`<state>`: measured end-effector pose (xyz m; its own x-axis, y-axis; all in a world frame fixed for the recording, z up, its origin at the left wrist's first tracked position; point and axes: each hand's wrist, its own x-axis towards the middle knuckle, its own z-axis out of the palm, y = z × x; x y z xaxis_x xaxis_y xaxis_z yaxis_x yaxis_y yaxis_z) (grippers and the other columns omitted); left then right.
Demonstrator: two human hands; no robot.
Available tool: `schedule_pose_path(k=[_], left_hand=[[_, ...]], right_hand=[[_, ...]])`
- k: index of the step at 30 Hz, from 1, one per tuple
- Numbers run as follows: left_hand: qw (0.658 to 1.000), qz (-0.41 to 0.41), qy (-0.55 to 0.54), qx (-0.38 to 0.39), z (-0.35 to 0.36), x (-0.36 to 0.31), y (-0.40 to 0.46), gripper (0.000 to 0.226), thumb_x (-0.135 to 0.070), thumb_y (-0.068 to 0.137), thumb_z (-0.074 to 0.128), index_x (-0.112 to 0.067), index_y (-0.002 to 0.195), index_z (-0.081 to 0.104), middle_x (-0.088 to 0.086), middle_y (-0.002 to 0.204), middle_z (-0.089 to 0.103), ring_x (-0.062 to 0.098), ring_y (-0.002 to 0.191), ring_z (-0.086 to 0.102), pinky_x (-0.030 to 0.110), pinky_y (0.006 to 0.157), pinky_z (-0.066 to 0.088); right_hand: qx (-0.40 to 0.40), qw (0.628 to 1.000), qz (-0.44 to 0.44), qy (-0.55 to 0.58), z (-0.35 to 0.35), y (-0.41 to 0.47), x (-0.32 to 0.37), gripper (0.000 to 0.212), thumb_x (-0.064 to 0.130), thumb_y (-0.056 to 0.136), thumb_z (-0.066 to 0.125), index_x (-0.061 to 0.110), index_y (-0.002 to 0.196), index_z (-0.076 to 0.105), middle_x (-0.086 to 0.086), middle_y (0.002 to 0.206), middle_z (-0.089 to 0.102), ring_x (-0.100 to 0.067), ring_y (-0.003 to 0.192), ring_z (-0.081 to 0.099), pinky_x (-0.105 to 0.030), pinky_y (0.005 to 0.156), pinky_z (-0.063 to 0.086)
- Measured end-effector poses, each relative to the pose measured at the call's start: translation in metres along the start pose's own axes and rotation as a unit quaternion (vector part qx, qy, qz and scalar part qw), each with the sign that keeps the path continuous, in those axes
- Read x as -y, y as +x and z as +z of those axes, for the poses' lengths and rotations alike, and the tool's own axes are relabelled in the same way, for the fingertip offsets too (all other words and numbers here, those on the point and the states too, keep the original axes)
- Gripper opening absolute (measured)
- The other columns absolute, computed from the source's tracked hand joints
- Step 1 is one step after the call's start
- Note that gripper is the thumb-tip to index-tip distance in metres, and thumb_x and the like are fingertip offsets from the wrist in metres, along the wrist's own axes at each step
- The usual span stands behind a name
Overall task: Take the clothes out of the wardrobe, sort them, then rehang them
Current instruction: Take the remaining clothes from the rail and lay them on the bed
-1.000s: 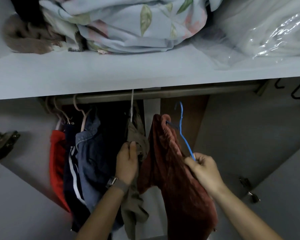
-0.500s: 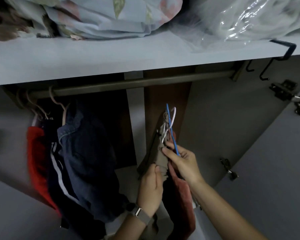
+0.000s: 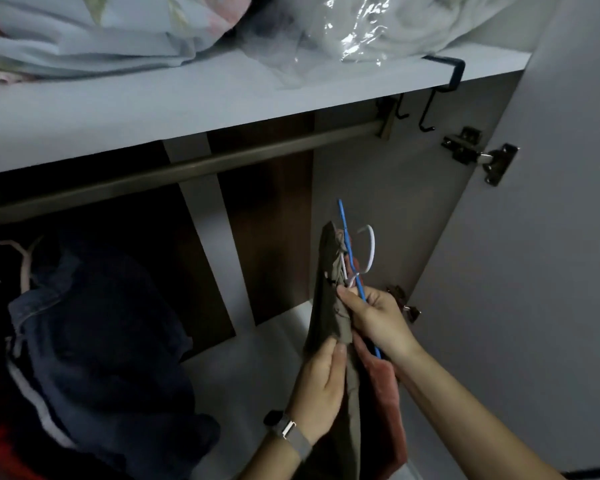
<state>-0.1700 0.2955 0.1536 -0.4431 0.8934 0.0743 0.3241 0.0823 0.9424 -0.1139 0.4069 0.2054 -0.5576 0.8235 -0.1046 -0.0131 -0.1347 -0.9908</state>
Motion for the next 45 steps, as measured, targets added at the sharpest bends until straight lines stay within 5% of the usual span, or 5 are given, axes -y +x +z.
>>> schedule_pose_path(k=[10,15,23,33,45], left_hand=[[0.953,0.157,0.26,-0.007,0.002,-0.052,0.05,0.042,-0.042,0.077,0.057,-0.032,0.118,0.053,-0.01,0.125,0.038,0.009,0.116,0.035,0.022,0.094,0.032],[0.879,0.268,0.392,0.051,0.052,-0.086,0.061,0.021,-0.051,0.073,0.061,-0.03,0.077,0.063,-0.009,0.111,0.056,0.016,0.104,0.049,0.034,0.087,0.035],[0.874,0.346,0.284,0.19,0.154,-0.129,0.017,0.02,-0.044,0.074,0.057,-0.028,0.081,0.068,-0.013,0.079,0.068,0.011,0.074,0.065,0.026,0.075,0.044],[0.805,0.405,0.265,0.342,0.29,-0.194,-0.051,0.036,-0.046,0.085,0.034,-0.035,0.096,0.066,-0.018,0.092,0.066,0.003,0.084,0.061,0.022,0.068,0.045],[0.699,0.464,0.261,0.478,0.406,-0.227,-0.131,0.017,-0.034,0.098,0.034,-0.037,0.087,0.048,-0.018,0.084,0.049,-0.003,0.065,0.041,0.012,0.052,0.022]], right_hand=[[0.126,0.987,-0.01,-0.099,-0.094,-0.066,0.01,0.033,0.012,0.091,0.06,-0.012,0.07,0.056,-0.013,0.066,0.054,-0.02,0.064,0.049,-0.026,0.065,0.042],[0.137,0.979,0.006,-0.154,-0.15,-0.104,0.02,0.021,0.013,0.09,0.063,0.005,0.07,0.061,-0.003,0.065,0.055,-0.014,0.065,0.048,-0.02,0.065,0.04],[0.113,0.98,0.014,-0.165,-0.268,-0.208,0.024,0.028,0.056,0.082,0.063,0.031,0.083,0.076,-0.011,0.074,0.068,-0.011,0.072,0.053,-0.024,0.072,0.038],[-0.101,0.975,0.081,-0.183,-0.376,-0.358,0.019,0.054,0.043,0.09,0.058,-0.006,0.067,0.055,0.005,0.049,0.041,-0.005,0.045,0.032,-0.018,0.048,0.028],[-0.461,0.709,0.176,-0.504,-0.401,-0.503,-0.015,0.04,0.057,0.083,0.054,0.031,0.056,0.041,0.012,0.053,0.039,-0.004,0.057,0.039,-0.03,0.058,0.033]])
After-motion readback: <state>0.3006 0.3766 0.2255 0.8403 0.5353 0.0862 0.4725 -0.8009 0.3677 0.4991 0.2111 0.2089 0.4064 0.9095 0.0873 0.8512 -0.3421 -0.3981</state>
